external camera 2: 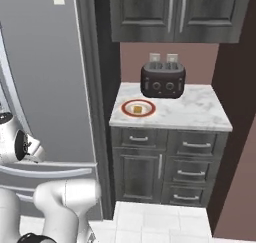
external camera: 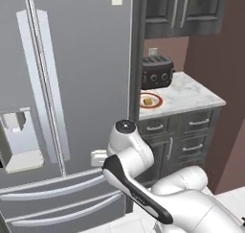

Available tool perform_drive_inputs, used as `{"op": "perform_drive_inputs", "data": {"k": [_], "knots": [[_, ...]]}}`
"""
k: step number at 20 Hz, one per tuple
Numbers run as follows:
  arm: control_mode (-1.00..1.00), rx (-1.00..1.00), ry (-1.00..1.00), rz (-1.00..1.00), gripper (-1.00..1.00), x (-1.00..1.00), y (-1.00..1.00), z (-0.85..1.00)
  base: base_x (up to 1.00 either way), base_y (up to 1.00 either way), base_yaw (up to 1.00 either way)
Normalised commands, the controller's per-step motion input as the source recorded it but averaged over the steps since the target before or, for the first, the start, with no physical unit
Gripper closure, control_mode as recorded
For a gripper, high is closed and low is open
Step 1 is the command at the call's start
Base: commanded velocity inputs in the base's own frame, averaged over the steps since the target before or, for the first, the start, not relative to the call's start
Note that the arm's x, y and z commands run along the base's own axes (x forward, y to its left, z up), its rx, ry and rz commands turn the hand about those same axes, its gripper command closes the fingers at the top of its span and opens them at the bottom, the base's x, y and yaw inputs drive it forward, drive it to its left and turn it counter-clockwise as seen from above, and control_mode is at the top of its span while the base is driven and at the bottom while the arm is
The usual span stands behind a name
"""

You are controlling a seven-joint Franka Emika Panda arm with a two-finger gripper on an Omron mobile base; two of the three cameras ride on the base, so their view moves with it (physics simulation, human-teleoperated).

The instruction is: Take the baked cake out of the oven and place it on the plate for cooling. Then close the oven door.

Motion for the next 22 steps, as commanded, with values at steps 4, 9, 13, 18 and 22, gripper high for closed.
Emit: {"op": "perform_drive_inputs", "data": {"k": [4, 9, 13, 18, 22], "knots": [[1.00, 0.00, 0.00, 0.00, -1.00, 0.00, 0.00, 0.00, -0.18, 0.88, 0.00], [1.00, 0.00, 0.00, 0.00, -1.00, 0.00, 0.00, 0.00, -0.22, 0.87, 0.00], [1.00, 0.00, 0.00, 0.00, -1.00, 0.00, 0.00, 0.00, -0.34, 0.67, 0.07], [1.00, 0.00, 0.00, 0.00, -1.00, 0.00, 0.00, 0.00, -0.24, 0.62, 0.08], [1.00, 0.00, 0.00, 0.00, -1.00, 0.00, 0.00, 0.00, -0.21, 0.58, 0.00]]}}
